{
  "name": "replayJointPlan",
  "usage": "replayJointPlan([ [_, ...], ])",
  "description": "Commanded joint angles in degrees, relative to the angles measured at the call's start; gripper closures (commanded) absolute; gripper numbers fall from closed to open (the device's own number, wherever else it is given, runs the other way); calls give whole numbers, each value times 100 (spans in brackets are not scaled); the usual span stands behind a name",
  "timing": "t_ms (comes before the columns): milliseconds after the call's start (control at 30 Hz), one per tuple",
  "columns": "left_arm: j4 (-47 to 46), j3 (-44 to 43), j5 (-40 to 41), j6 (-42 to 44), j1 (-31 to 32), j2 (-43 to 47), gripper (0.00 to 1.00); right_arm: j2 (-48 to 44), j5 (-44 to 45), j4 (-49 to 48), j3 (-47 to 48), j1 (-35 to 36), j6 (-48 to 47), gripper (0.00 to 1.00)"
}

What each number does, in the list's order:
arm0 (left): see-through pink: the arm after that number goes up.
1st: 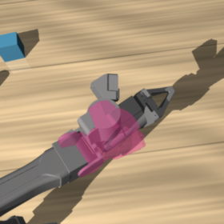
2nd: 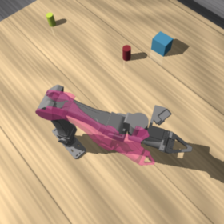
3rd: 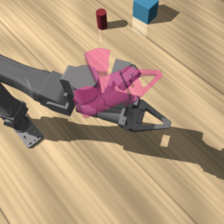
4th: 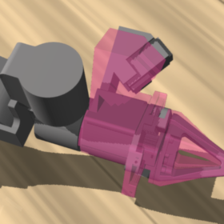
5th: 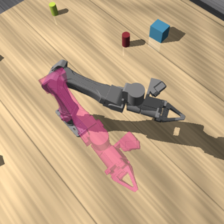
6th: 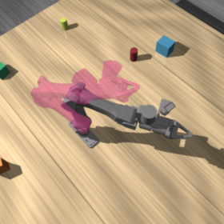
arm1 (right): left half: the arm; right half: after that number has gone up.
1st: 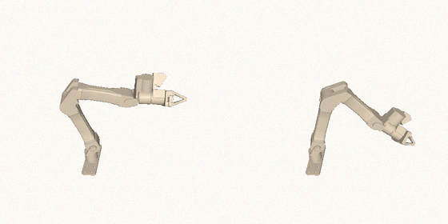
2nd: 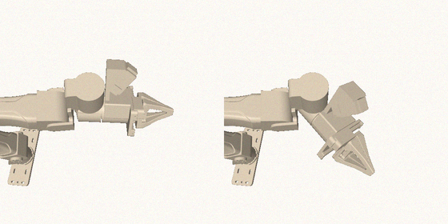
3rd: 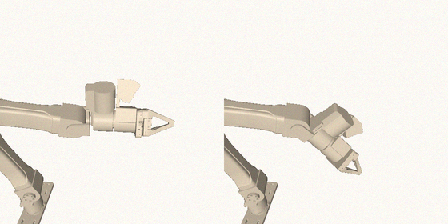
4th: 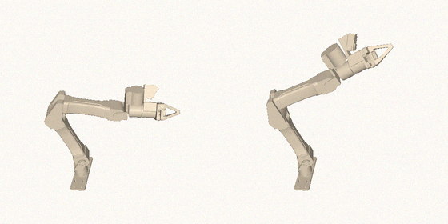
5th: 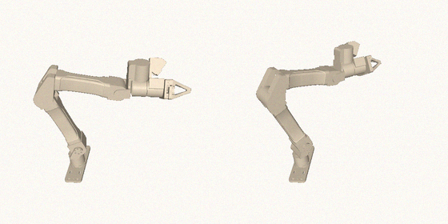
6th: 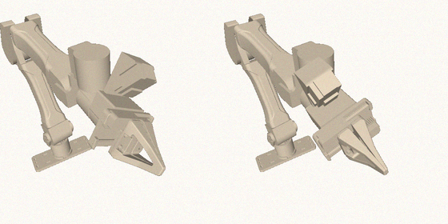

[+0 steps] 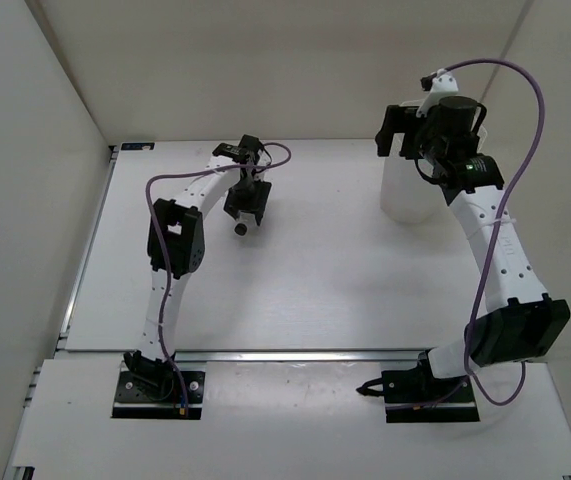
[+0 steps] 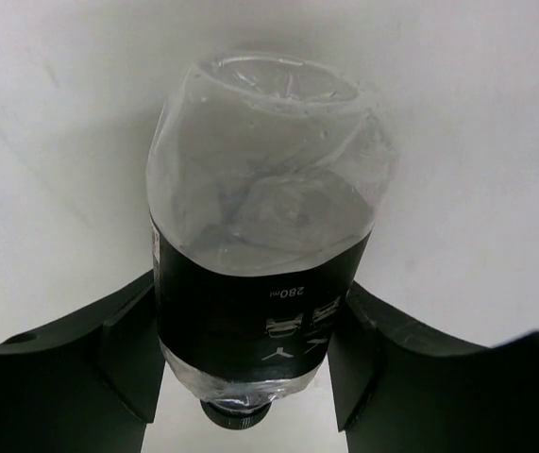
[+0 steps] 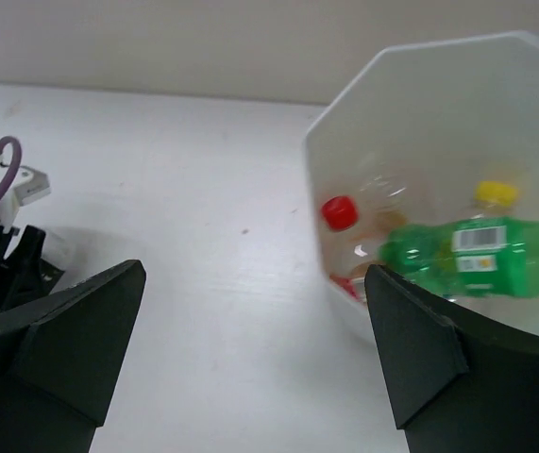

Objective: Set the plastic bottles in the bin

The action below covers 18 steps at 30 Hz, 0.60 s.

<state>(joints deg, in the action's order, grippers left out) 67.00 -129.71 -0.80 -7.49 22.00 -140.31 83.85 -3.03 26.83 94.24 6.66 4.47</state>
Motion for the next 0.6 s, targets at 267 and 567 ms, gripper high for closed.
replayJointPlan([
  [267,-2972,5118,-2424,54,268,5170,68,-1124,-2496,-1894,-2223,863,1641,1],
  [567,-4037,6555,-3517,-446,858,6823,71,-1538,-3837,-5178,-4378,1619,3683,1],
])
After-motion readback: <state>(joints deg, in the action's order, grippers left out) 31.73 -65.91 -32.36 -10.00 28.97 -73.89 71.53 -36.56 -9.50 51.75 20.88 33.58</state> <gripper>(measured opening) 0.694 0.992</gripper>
